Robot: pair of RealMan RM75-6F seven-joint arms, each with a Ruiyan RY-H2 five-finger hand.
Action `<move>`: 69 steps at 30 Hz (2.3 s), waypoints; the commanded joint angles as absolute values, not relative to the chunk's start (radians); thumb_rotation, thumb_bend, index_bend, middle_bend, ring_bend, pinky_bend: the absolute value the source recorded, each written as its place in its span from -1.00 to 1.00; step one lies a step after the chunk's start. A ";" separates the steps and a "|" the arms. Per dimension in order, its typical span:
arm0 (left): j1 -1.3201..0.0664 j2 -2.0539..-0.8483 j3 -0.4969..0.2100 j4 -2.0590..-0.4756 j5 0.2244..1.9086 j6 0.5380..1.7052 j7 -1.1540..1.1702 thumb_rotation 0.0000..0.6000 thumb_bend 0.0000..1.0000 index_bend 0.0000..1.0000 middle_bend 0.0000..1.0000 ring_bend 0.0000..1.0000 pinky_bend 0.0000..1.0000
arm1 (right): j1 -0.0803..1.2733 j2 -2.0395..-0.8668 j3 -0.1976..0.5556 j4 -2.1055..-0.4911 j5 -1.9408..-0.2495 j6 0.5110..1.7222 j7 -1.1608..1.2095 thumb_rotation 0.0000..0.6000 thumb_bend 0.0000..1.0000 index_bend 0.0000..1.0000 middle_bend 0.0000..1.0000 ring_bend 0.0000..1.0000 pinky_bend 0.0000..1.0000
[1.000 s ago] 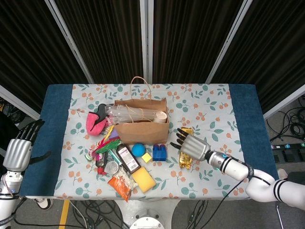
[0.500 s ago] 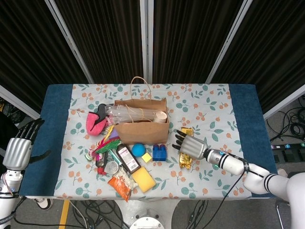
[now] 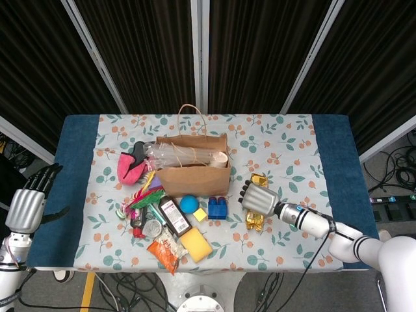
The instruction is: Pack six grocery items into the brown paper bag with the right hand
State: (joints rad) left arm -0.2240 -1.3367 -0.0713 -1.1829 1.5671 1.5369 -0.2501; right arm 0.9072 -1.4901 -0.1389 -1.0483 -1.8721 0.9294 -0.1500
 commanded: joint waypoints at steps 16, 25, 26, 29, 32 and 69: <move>-0.230 -1.329 -0.072 -1.216 1.584 1.552 -0.264 1.00 -0.72 -0.71 -0.60 -0.70 -0.55 | 0.826 -1.046 0.213 -1.826 -1.504 1.199 -0.088 1.00 -0.69 0.52 0.21 -0.08 -0.15; -0.229 -1.317 -0.072 -1.223 1.586 1.558 -0.270 1.00 -0.72 -0.71 -0.60 -0.70 -0.55 | 0.894 -1.133 0.385 -1.917 -1.202 1.157 -0.022 1.00 -0.68 0.52 0.22 -0.07 -0.14; -0.229 -1.316 -0.073 -1.224 1.587 1.559 -0.268 1.00 -0.72 -0.71 -0.60 -0.70 -0.55 | 0.906 -1.157 0.397 -1.914 -1.154 1.139 -0.012 1.00 -0.67 0.52 0.22 -0.07 -0.14; -0.228 -1.315 -0.073 -1.228 1.587 1.561 -0.265 1.00 -0.72 -0.71 -0.60 -0.70 -0.55 | 0.948 -1.236 0.422 -1.896 -1.015 1.082 0.016 1.00 -0.66 0.52 0.22 -0.07 -0.14; -0.228 -1.312 -0.075 -1.227 1.584 1.559 -0.265 1.00 -0.72 -0.71 -0.60 -0.70 -0.55 | 0.970 -1.293 0.437 -1.882 -0.932 1.056 0.041 1.00 -0.65 0.52 0.22 -0.07 -0.14; -0.234 -1.309 -0.072 -1.233 1.581 1.544 -0.261 1.00 -0.72 -0.71 -0.60 -0.70 -0.55 | 0.909 -1.330 0.508 -1.852 -0.993 1.050 0.171 1.00 -0.96 -1.00 -0.82 -1.00 -1.00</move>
